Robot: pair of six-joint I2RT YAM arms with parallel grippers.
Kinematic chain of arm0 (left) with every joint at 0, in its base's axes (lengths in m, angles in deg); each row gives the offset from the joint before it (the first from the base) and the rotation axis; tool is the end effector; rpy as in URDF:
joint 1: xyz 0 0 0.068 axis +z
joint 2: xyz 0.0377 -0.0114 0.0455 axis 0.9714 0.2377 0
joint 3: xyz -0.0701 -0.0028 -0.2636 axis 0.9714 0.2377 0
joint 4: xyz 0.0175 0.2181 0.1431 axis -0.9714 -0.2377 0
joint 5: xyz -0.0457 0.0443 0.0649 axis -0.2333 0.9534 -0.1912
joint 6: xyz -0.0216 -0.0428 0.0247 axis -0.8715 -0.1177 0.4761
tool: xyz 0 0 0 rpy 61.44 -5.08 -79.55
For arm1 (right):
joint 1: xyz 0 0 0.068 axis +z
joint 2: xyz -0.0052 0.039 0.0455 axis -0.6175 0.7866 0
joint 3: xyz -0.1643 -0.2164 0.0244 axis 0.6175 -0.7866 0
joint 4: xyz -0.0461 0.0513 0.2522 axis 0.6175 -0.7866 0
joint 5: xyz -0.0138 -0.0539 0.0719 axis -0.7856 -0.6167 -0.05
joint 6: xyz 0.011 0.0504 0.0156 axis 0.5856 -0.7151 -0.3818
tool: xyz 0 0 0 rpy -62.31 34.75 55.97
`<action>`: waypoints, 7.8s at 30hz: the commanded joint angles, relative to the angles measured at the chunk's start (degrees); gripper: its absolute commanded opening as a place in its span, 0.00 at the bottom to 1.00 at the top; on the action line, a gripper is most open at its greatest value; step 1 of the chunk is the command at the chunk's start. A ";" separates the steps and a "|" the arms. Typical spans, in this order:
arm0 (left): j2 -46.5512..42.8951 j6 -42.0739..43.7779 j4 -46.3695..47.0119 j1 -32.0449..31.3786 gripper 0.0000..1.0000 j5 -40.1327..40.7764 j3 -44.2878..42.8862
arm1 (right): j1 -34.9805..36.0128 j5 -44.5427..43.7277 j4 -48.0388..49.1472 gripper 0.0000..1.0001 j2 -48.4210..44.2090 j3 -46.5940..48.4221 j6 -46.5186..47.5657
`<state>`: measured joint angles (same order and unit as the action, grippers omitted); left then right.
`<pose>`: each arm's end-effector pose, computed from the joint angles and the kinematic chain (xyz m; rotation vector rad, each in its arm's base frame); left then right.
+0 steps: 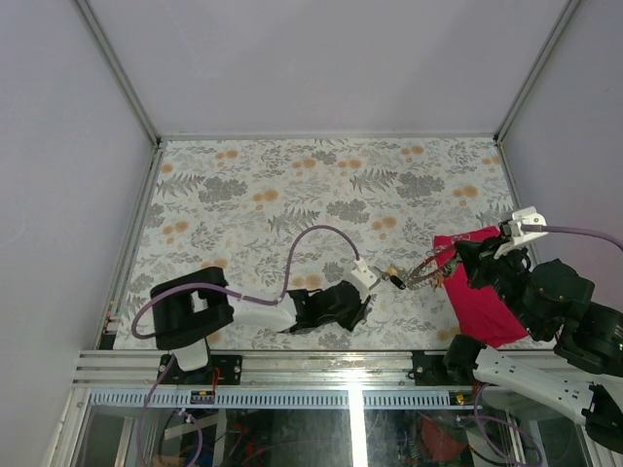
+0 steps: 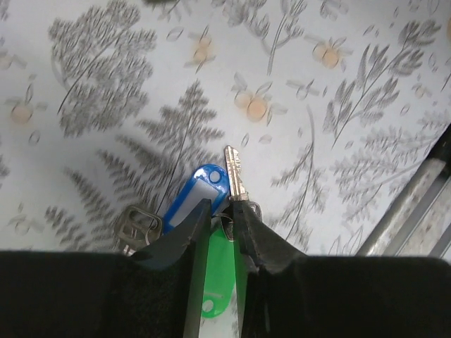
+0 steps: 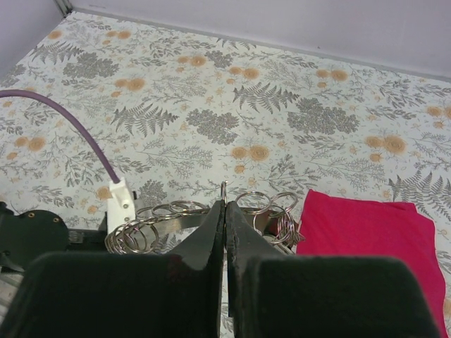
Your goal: Put the keys on the keyring
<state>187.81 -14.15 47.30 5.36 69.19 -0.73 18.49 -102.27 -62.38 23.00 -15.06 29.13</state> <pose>0.1173 -0.3227 0.1367 0.9126 2.1492 -0.6873 0.0398 0.0238 0.4264 -0.2054 1.6814 0.3850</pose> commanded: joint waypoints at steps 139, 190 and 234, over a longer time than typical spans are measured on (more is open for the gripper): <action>-35.11 15.53 -23.91 17.05 0.00 -25.40 -0.54 | 0.17 36.24 24.52 0.00 0.27 -16.86 15.95; -56.05 33.87 -29.94 17.26 0.00 -28.19 -9.60 | 0.16 65.95 48.36 0.00 17.76 -16.25 16.63; -59.27 32.96 -33.87 17.23 0.00 -28.05 -11.30 | -10.58 81.36 59.64 0.00 27.14 -12.71 -10.87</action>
<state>128.54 18.66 12.92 22.32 41.85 -9.86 8.19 -19.93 -5.81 49.90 -29.99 18.44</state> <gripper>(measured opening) 0.008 0.010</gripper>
